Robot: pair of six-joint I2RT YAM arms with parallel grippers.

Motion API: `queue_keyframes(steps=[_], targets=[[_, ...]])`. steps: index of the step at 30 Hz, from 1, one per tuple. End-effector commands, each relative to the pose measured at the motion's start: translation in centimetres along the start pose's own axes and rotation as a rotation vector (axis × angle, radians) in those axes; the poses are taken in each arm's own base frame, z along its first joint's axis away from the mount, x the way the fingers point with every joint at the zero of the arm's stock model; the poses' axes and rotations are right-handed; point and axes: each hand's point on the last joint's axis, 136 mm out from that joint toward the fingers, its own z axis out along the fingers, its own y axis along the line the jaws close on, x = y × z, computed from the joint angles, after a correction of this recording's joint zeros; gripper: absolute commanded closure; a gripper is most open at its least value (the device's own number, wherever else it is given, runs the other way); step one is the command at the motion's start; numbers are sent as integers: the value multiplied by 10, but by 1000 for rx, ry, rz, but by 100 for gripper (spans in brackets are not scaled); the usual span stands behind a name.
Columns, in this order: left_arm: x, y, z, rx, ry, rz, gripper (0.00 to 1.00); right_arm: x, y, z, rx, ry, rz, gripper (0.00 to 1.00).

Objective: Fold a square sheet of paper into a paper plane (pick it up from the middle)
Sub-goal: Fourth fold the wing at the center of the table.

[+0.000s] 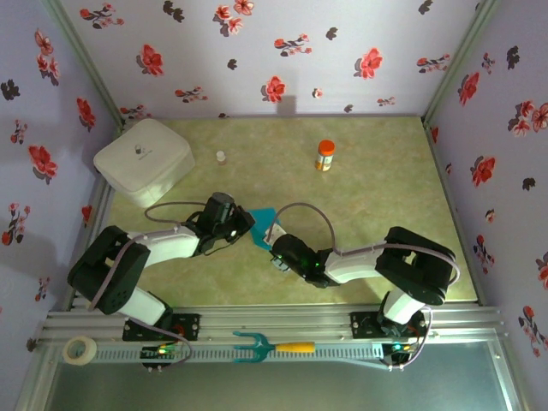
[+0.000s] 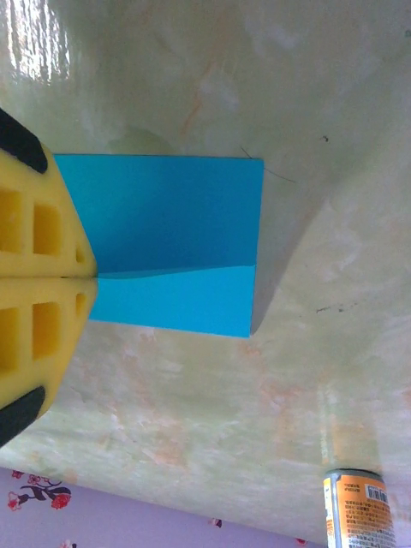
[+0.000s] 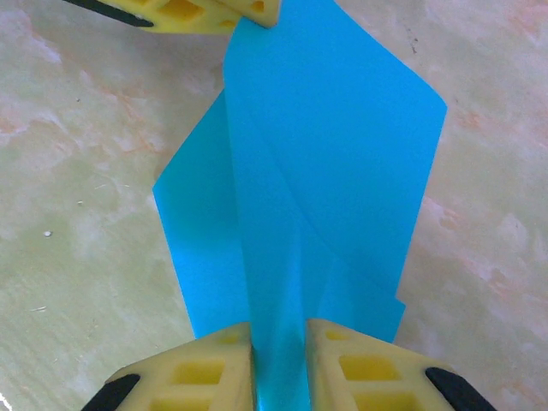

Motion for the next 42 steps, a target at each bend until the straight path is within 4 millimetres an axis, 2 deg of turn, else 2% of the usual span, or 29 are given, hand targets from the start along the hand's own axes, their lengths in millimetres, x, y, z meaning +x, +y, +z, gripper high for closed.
queue_keyframes(steps=[1,11,15,17,19,23,26,32,42], targets=[[-2,-8,-3,15,2,-7,93,0,-5,3,24,21,20,79],[-1,-5,-2,5,6,-9,93,-3,-2,1,10,6,48,88],[-1,-4,-3,1,6,-6,88,-3,-1,1,2,6,52,91],[-1,-4,-4,-1,2,-6,82,-3,-1,1,1,5,56,92],[-2,-4,-6,-2,0,-2,68,-2,0,2,-8,7,66,93],[-5,-3,-15,-21,-19,4,56,-2,0,3,-13,7,97,93],[-9,-1,-24,-41,-49,12,52,-1,5,4,-59,10,136,94],[-13,5,-36,-62,-85,18,48,-2,2,6,-102,5,217,94],[-11,5,-32,-58,-71,15,48,3,5,11,-176,30,316,94]])
